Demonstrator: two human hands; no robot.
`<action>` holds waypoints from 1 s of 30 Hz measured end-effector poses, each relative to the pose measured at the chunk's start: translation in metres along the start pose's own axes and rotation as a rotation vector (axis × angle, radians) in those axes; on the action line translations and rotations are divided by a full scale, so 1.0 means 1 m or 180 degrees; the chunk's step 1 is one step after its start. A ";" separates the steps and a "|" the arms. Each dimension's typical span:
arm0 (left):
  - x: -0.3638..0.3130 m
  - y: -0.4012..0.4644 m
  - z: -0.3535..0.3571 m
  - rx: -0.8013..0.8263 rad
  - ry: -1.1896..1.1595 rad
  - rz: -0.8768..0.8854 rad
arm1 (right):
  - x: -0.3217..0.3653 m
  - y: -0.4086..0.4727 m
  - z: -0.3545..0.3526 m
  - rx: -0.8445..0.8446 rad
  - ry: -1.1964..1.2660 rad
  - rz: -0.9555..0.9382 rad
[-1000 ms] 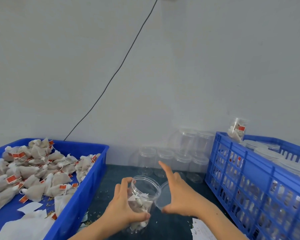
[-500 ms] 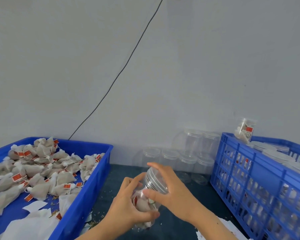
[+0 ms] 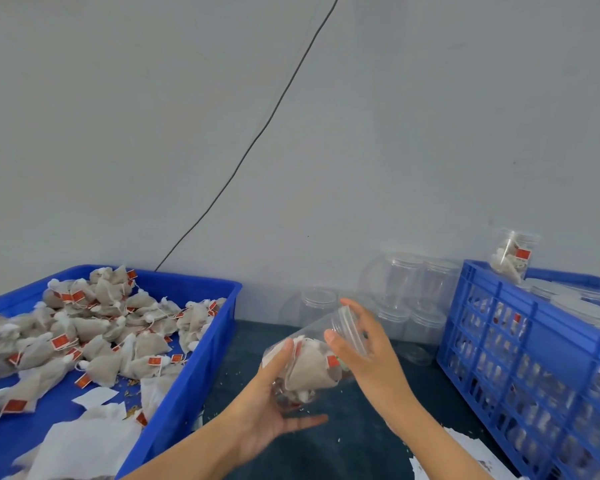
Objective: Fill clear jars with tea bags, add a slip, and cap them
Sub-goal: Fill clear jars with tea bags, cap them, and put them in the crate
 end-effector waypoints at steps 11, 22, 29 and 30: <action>-0.008 0.004 -0.009 -0.0218 -0.0251 0.0117 | 0.010 0.000 0.018 0.0300 -0.0170 -0.0239; 0.003 0.014 -0.015 0.0078 -0.0081 -0.0694 | 0.054 -0.027 0.009 0.0411 -0.2192 -0.2800; 0.010 0.013 -0.027 0.0011 0.0321 -0.1149 | 0.052 -0.031 0.015 0.0640 -0.2218 -0.2991; 0.013 0.012 -0.028 0.0027 0.0376 -0.1292 | 0.052 -0.030 0.015 0.0697 -0.2226 -0.3024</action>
Point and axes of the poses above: each hand's wrist, its own y-axis towards the middle knuckle, its own z-axis out of the palm, x = y × z, the point moved 7 cm from there along y, towards the middle knuckle, and after that the axes turned 8 degrees about -y, right-handed, at the moved point
